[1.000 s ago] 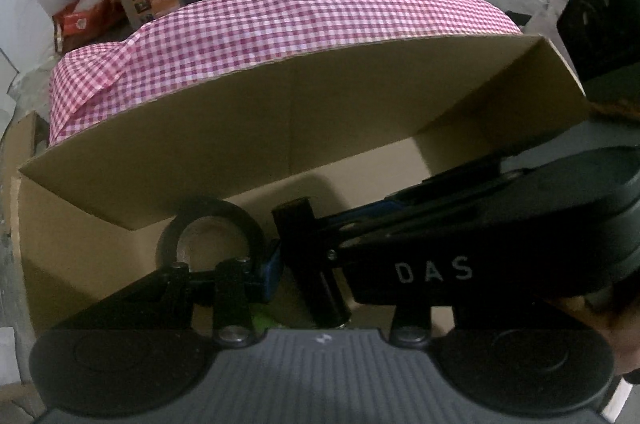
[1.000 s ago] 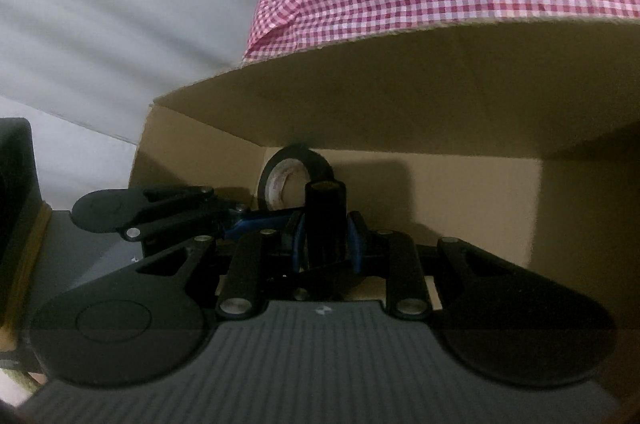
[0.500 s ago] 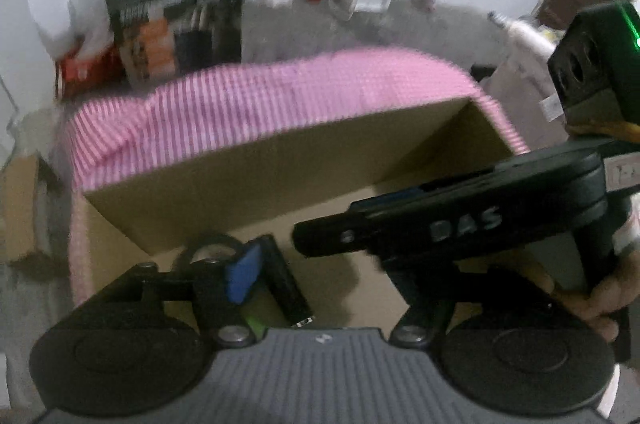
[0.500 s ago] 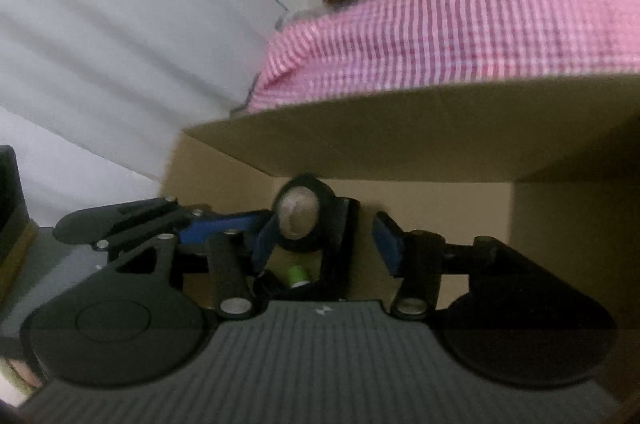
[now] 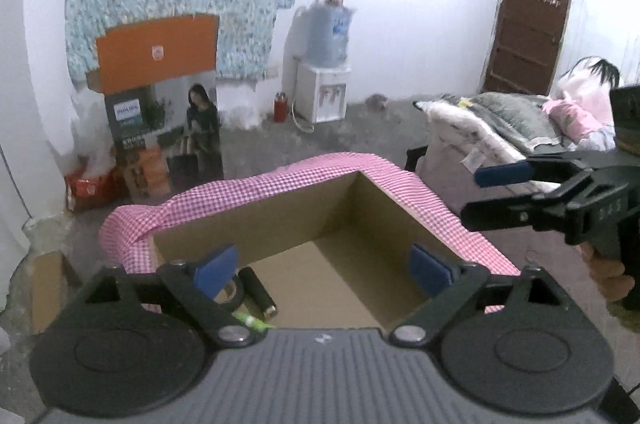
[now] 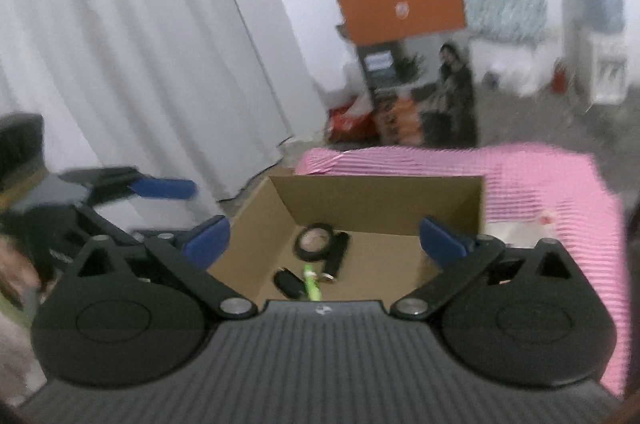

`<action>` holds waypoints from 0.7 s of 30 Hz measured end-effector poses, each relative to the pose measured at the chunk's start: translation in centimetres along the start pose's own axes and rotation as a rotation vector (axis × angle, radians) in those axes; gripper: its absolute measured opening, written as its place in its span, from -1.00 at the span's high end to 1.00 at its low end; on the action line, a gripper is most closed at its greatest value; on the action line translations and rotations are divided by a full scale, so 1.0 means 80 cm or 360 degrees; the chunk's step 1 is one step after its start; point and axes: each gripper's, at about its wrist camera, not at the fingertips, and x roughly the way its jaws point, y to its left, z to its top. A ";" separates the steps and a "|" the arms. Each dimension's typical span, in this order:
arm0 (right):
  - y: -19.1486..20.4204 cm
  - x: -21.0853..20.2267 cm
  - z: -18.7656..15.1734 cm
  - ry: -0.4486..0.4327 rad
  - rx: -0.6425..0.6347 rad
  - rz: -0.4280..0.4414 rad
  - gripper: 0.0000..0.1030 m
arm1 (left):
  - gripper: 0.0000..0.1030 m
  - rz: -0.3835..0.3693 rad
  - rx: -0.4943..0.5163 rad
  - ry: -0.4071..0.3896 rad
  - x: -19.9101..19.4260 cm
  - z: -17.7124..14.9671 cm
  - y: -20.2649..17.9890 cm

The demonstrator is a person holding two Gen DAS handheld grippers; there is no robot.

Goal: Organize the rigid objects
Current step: 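Move the right tool to the white plastic jar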

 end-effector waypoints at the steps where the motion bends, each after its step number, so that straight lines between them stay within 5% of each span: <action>1: 0.008 -0.014 -0.006 -0.0008 -0.0031 -0.0049 -0.97 | -0.83 -0.0001 -0.0009 -0.0026 -0.013 -0.010 -0.005; 5: 0.029 -0.055 -0.057 -0.0080 -0.0100 -0.0181 -0.97 | -0.84 -0.0009 -0.0126 -0.0083 -0.040 -0.054 -0.013; 12: 0.033 -0.080 -0.140 -0.0126 0.0022 -0.0187 -0.94 | -0.84 0.0026 -0.0374 -0.0060 -0.049 -0.135 -0.012; 18: 0.054 -0.072 -0.151 -0.0084 -0.0066 -0.0231 -0.97 | -0.84 0.0087 -0.0462 -0.0036 -0.053 -0.174 -0.003; 21: 0.061 -0.077 -0.146 -0.0112 -0.0031 -0.0147 -0.97 | -0.84 0.0096 -0.0475 -0.0028 -0.054 -0.186 -0.002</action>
